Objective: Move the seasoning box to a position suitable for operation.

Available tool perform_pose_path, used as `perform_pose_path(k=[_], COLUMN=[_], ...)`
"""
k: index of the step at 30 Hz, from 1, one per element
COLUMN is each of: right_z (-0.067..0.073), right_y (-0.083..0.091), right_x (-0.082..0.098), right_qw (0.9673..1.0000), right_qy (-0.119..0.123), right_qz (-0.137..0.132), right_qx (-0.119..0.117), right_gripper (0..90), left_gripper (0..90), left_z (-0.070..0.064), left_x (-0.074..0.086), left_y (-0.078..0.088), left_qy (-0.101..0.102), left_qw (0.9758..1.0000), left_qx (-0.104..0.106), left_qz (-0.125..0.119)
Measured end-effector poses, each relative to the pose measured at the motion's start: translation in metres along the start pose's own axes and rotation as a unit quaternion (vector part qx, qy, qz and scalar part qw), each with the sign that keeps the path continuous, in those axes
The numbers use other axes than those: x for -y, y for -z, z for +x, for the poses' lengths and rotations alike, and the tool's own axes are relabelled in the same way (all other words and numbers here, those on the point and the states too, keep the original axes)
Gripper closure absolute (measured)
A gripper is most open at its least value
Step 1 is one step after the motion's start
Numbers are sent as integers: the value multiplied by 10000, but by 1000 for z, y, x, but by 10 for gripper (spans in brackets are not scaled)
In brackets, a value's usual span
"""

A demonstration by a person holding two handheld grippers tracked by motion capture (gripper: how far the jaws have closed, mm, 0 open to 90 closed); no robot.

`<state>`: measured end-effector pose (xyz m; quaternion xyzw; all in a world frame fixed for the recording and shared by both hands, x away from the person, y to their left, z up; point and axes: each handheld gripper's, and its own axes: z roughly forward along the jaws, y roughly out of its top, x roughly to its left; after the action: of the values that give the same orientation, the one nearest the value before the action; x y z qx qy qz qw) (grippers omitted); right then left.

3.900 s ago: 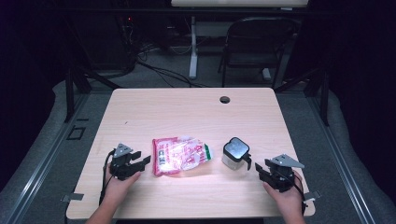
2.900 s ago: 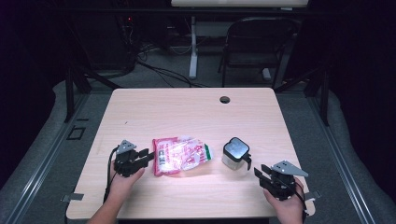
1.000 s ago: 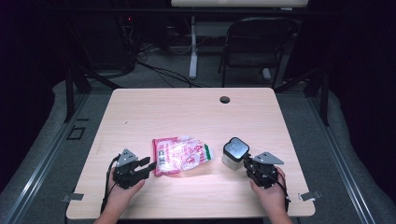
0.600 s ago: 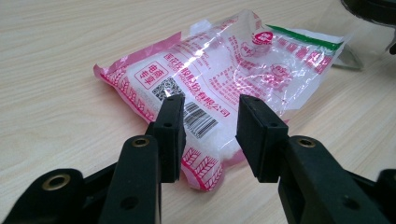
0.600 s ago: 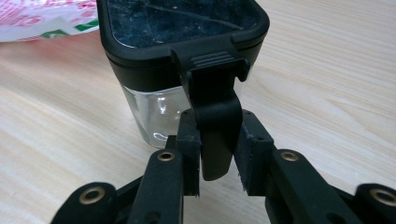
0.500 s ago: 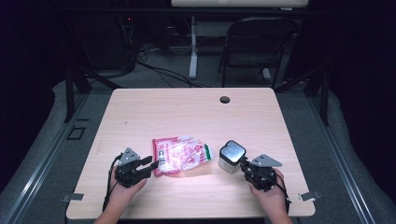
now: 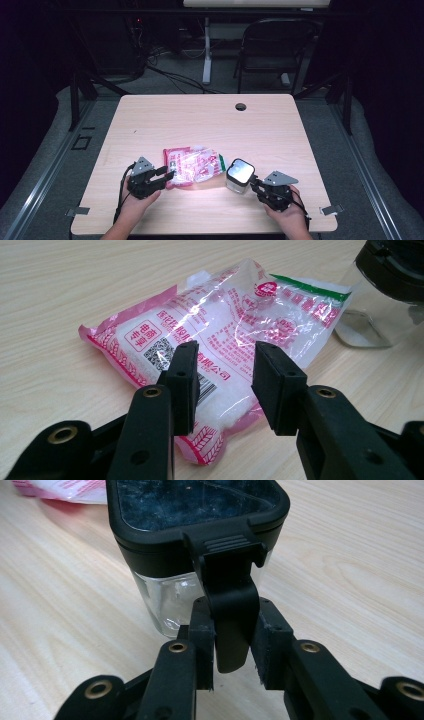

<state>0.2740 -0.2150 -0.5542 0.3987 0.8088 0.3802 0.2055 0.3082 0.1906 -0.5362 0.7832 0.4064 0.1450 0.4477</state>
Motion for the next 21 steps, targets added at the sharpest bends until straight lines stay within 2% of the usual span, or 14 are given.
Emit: perform_pose_path(k=[2, 6, 10, 13, 18, 21], right_z=[2, 5, 9, 13, 14, 13], right_y=[0, 0, 0, -1, -1, -1], right_x=[0, 0, -1, -1, -1, -1], right_qw=[10000, 9998, 9990, 9978, 9974, 9980], right_qy=[33, 130, 277, 420, 460, 386], right_qz=[-24, 0, 8, -20, 1, -35], right_qx=[-79, -159, -345, -514, -546, -499], right_gripper=[730, 730, 730, 730, 729, 726], left_gripper=[630, 638, 651, 653, 655, 657], left_z=[-1, -3, -6, -10, -15, -18], left_x=[0, -2, -2, -3, -3, -4], left_y=[-1, 0, 0, 0, 0, 0], left_qy=[16, -44, -36, -115, -174, -236], left_qw=[10000, 10000, 10000, 9999, 9997, 9996], left_qx=[12, 29, 78, 112, 140, 157], left_qz=[-47, 18, -18, 10, -22, 8])
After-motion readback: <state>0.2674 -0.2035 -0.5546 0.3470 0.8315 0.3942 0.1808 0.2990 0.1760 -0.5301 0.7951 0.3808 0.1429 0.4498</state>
